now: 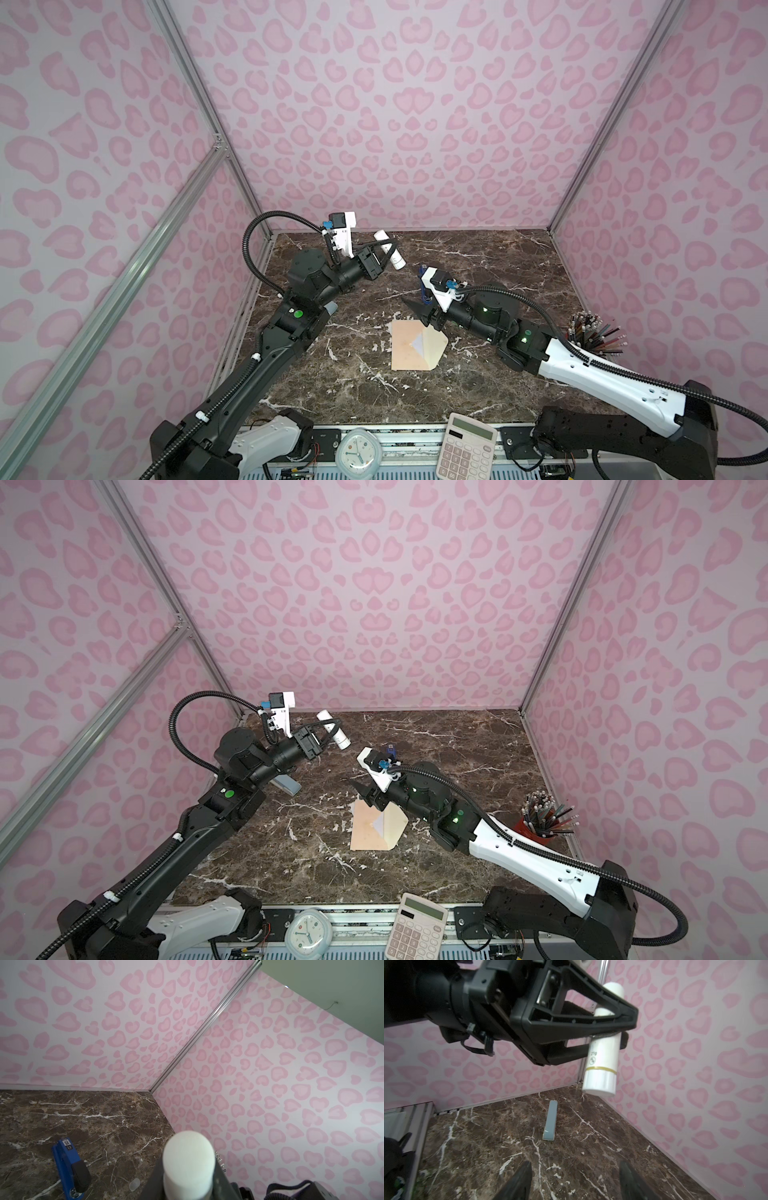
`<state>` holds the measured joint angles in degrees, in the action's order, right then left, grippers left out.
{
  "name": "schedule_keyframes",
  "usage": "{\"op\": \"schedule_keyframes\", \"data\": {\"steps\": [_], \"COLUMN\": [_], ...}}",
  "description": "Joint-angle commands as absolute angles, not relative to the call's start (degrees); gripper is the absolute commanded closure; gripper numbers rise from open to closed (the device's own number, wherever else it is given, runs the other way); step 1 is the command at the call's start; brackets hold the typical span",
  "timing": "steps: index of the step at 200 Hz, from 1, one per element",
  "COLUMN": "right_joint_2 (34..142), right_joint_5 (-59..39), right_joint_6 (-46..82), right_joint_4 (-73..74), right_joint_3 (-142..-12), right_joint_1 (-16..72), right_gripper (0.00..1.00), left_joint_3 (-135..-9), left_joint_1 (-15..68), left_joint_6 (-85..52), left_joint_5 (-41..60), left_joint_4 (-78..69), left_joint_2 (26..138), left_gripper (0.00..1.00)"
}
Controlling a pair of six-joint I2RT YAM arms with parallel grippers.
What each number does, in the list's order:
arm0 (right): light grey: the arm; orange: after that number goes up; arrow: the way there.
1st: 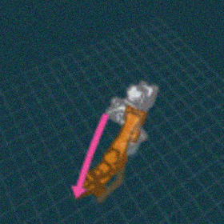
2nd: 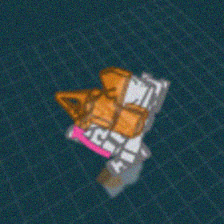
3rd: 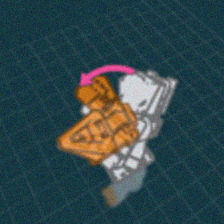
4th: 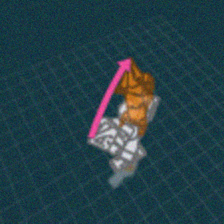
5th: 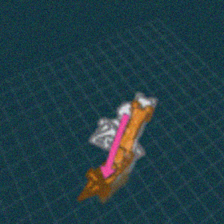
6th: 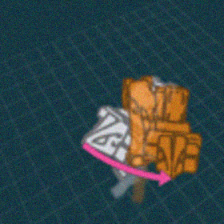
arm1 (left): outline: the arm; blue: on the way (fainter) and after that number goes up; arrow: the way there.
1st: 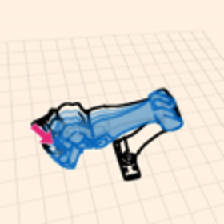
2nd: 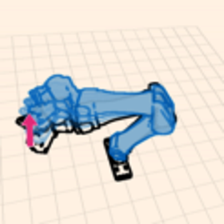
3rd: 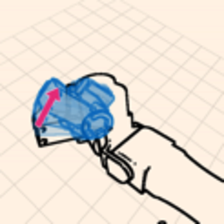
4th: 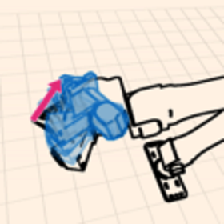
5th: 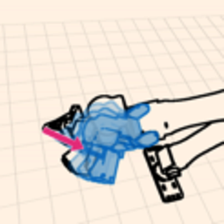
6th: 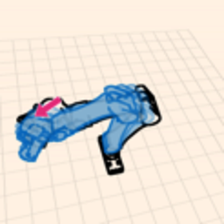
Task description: Place the letter into the envelope and seal it
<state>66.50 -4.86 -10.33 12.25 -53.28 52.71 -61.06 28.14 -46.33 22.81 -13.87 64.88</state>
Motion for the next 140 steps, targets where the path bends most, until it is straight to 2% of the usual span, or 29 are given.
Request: {"op": "schedule_keyframes", "data": {"steps": [1,68,105,140], "right_joint_2": [67.83,72.07,73.71,74.81], "right_joint_5": [2.28,5.27,5.37,4.88], "right_joint_6": [-13.30,-12.75,-12.24,-11.19], "right_joint_4": [22.71,33.93,36.21,36.90], "right_joint_3": [-52.76,-54.51,-55.72,-56.48], "right_joint_1": [53.57,54.34,54.25,54.31], "right_gripper": [0.28,0.26,0.31,0.40], "left_joint_3": [-63.17,-61.00,-60.02,-59.68], "left_joint_1": [27.95,27.95,27.95,27.95], "left_joint_6": [-53.14,-64.02,-67.12,-69.23], "left_joint_5": [22.67,24.24,25.28,26.82], "left_joint_4": [-13.81,-19.42,-21.27,-23.17], "left_joint_2": [66.53,66.97,67.23,67.54], "left_gripper": [0.96,0.96,0.96,0.96]}}
